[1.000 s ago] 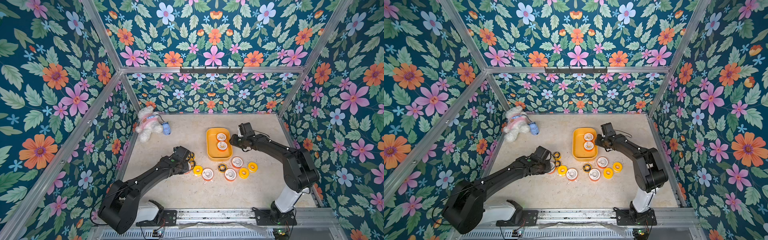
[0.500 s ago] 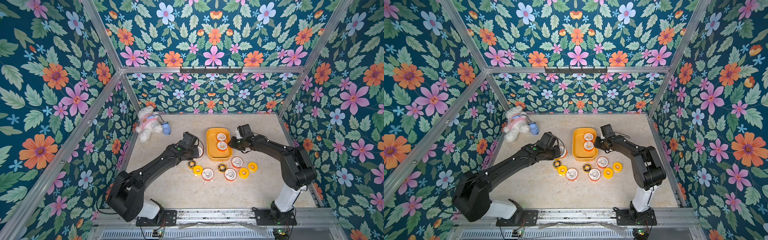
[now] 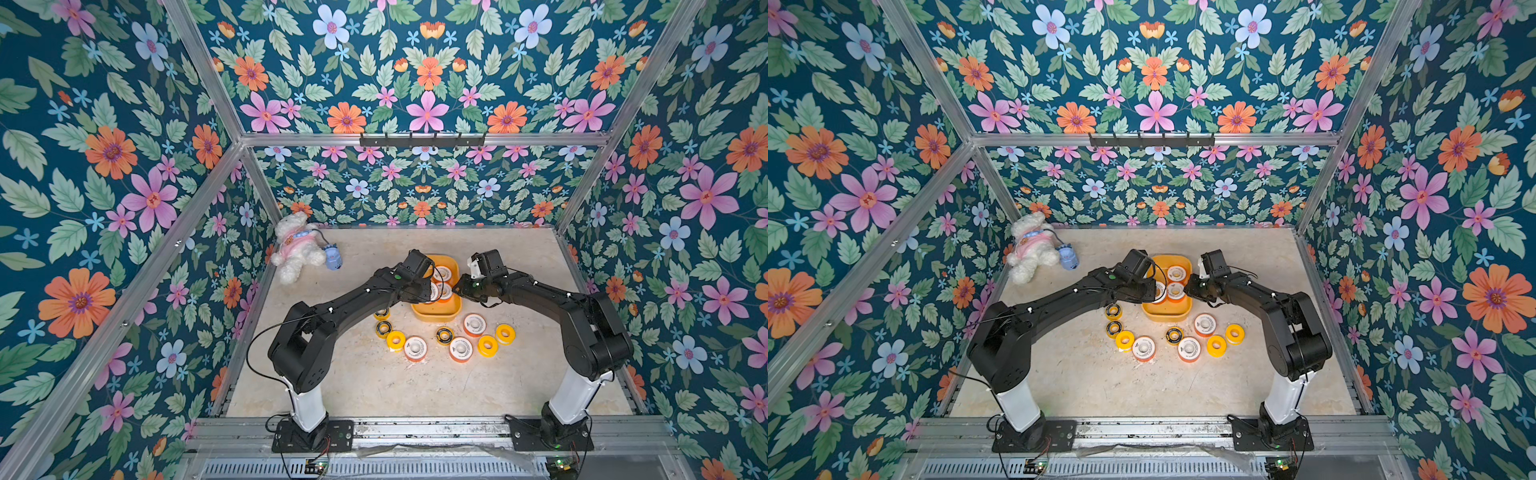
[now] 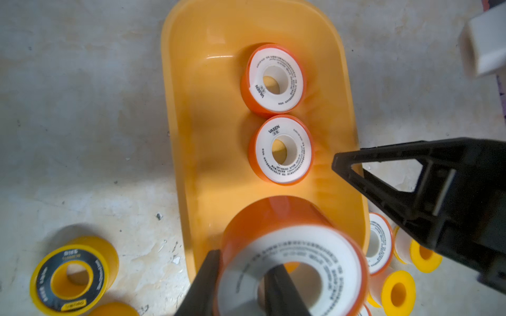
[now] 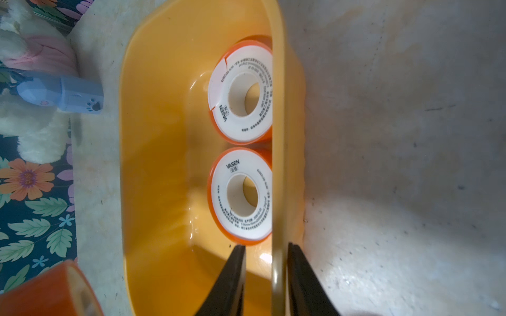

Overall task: Put the sealing tape into the storage box
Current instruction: Place the sealing tape in the storage box.

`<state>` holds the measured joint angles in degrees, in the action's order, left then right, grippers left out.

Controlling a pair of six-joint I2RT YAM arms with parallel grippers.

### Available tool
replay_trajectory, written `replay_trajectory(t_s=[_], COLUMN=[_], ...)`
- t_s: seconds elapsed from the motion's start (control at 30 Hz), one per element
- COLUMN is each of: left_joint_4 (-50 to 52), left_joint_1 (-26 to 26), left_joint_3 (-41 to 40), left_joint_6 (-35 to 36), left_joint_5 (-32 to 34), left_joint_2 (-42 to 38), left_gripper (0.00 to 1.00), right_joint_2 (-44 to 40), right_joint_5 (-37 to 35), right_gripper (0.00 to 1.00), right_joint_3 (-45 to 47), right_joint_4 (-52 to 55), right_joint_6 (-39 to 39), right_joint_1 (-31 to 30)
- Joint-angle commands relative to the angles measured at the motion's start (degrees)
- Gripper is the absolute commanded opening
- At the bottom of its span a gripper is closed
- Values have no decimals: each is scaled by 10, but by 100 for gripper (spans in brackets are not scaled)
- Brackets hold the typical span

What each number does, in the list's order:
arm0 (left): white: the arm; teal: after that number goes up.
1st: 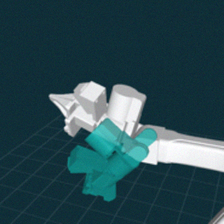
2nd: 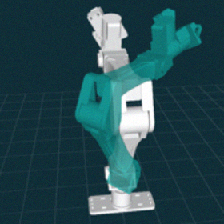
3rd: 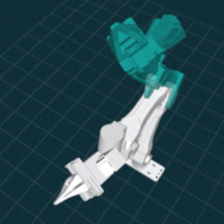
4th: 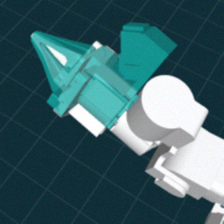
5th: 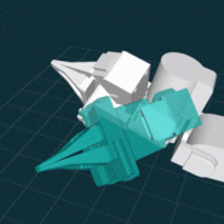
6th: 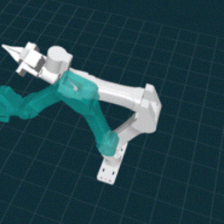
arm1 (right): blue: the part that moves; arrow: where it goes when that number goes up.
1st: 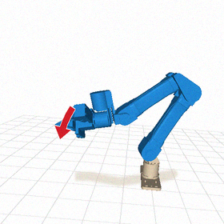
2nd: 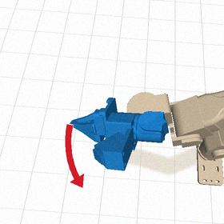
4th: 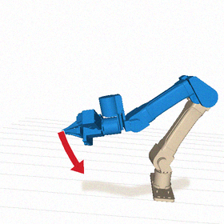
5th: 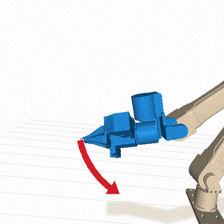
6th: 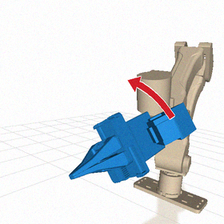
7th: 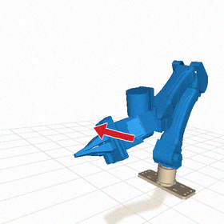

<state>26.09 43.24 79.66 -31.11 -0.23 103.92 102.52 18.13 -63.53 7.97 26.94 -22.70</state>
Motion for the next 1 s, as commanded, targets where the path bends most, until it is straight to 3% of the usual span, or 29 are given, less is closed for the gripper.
replay_trajectory(t_s=[0.0,0.43,0.97], left_joint_4=[27,58,61], left_joint_1=[4,20,30], left_joint_3=[19,70,99], left_joint_6=[25,60,73], left_joint_5=[-4,11,-24], left_joint_2=[18,86,147], left_gripper=[29,30,30], right_joint_2=[0,-1,4], right_joint_5=[8,5,7], right_gripper=[32,31,32], right_joint_3=[1,-1,-5], right_joint_4=[-9,-8,-1], right_joint_6=[2,4,0], right_joint_1=[-1,-1,1])
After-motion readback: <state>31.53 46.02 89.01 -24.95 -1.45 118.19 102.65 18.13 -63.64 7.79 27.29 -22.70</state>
